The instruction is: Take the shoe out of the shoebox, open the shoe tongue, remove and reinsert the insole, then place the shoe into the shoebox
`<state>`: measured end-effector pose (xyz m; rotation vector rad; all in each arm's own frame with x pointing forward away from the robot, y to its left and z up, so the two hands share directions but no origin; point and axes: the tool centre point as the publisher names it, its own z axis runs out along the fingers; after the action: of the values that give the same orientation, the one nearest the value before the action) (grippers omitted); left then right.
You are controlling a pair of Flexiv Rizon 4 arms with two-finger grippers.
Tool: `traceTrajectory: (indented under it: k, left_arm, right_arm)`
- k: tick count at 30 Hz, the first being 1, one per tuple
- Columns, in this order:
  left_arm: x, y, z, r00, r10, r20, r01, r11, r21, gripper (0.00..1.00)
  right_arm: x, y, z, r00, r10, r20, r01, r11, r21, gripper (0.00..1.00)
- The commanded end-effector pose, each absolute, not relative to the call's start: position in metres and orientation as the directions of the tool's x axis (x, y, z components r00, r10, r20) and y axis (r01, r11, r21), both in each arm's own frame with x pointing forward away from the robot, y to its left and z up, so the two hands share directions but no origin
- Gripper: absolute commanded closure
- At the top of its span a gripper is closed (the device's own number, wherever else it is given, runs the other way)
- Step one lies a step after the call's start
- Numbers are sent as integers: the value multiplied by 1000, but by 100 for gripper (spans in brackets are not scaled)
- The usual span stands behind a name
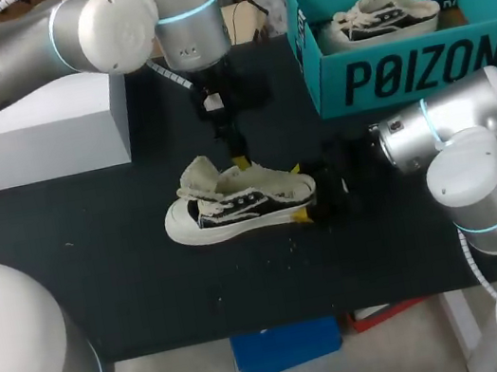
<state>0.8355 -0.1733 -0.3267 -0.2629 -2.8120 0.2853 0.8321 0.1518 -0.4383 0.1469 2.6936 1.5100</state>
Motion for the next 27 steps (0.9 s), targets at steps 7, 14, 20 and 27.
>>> traceTrajectory:
  k: [7,14,20,27]
  left_arm:
    - [831,-182,-351,-914,212,346,141,966,-218,100]
    - [823,-180,-359,-914,193,356,137,975,-178,100]
    - [817,-177,-368,-911,181,369,122,976,-179,100]
    - [807,-180,-382,-907,171,384,111,978,-174,100]
  right_arm:
    - [834,150,-440,-994,109,4,60,519,853,100]
    - [834,150,-440,-994,109,4,60,519,853,100]
    - [834,150,-440,-994,109,4,60,519,853,100]
    - [834,150,-440,-994,109,4,60,519,853,100]
